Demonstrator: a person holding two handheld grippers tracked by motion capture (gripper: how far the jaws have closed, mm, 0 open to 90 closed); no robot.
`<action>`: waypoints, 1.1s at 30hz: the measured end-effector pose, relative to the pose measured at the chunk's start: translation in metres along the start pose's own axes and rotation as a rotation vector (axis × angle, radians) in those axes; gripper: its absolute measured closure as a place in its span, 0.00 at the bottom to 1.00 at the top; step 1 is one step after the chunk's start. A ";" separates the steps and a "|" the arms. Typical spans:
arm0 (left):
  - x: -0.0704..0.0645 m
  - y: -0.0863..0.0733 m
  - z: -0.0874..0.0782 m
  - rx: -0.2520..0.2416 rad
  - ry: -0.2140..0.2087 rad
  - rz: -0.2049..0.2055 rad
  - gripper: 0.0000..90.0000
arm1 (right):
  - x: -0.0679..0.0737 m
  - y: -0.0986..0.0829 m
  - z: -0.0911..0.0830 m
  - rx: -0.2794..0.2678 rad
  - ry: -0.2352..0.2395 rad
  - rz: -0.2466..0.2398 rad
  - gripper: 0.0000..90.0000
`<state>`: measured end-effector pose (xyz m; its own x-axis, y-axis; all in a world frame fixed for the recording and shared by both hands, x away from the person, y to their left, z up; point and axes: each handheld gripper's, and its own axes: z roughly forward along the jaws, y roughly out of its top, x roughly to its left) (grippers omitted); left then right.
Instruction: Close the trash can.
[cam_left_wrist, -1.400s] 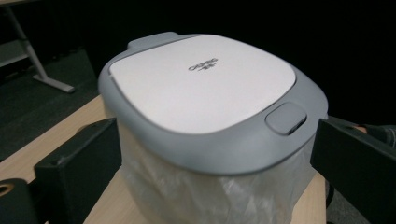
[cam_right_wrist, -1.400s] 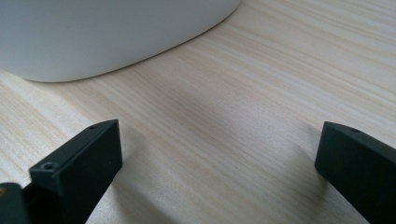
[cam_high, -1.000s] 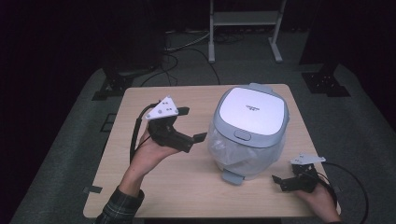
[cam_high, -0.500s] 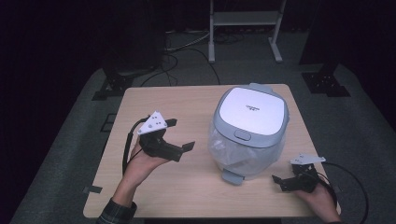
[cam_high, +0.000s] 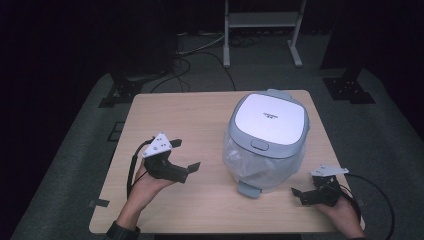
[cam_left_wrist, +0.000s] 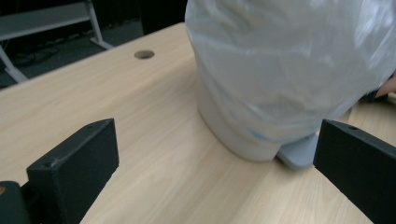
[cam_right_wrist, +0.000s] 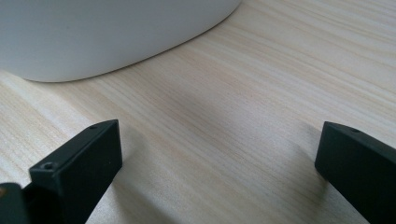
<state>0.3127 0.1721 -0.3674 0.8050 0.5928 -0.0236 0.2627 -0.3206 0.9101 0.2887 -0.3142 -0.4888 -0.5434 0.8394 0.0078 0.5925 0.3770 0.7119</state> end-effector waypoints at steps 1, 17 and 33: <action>0.000 -0.003 0.001 0.008 0.002 0.002 0.00 | 0.000 0.000 0.000 0.000 0.000 0.000 0.00; 0.006 -0.053 0.001 0.131 0.047 -0.025 0.00 | 0.000 0.000 0.000 0.000 0.000 0.000 0.00; 0.014 -0.099 0.001 0.317 0.120 -0.010 0.00 | 0.000 0.000 0.000 0.000 0.000 0.000 0.00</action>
<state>0.2981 0.2115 -0.4584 0.7383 0.6736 0.0345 0.4377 -0.5174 0.7353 0.2887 -0.3142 -0.4888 -0.5437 0.8393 0.0078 0.5923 0.3770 0.7120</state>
